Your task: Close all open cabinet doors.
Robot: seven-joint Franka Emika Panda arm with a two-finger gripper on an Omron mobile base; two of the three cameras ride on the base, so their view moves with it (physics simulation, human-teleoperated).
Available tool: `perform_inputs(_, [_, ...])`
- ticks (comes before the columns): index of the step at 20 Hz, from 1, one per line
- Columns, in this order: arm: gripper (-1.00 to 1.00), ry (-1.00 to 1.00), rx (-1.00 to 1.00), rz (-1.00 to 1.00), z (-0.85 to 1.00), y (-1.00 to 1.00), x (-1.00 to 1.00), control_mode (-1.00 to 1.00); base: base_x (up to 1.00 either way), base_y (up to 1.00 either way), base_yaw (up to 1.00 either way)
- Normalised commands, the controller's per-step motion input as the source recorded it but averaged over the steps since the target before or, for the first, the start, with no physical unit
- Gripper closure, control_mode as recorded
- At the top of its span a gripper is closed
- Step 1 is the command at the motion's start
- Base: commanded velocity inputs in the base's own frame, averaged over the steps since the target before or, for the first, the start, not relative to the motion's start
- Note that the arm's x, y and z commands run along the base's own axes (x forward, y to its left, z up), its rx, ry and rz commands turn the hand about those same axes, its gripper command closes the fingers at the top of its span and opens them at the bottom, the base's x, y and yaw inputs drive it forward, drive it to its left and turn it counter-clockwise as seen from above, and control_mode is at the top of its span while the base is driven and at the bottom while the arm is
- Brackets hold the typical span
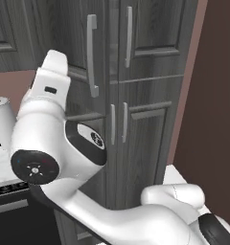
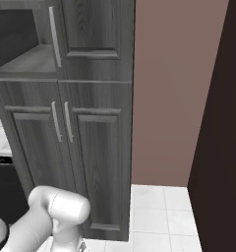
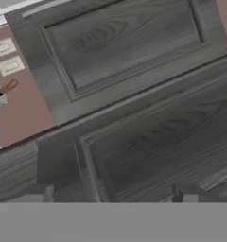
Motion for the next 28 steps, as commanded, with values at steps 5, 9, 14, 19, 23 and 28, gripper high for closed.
perform_inputs(5, [-1.0, 0.02, -0.02, -0.1, -0.14, -0.17, 0.33, -1.0, 0.0, 0.0, 0.0])
perform_inputs(9, [-1.0, 0.01, 0.0, -0.06, -0.28, -0.35, 0.19, -1.0, 0.0, 0.0, 0.0])
perform_inputs(14, [-1.0, 0.02, 0.0, -0.07, -0.28, -0.26, 0.36, -1.0, 0.0, 0.0, 0.0])
perform_inputs(19, [-1.0, 0.0, 0.0, -0.05, -0.12, -0.43, 0.33, -1.0, 0.0, 0.0, 0.0])
perform_inputs(23, [-1.0, 0.05, 0.01, 0.0, -0.17, -0.54, 0.28, -1.0, 0.0, 0.0, 0.0])
perform_inputs(28, [-1.0, 0.04, 0.01, 0.0, -0.14, -0.34, 0.55, -1.0, 0.0, 0.0, 0.0])
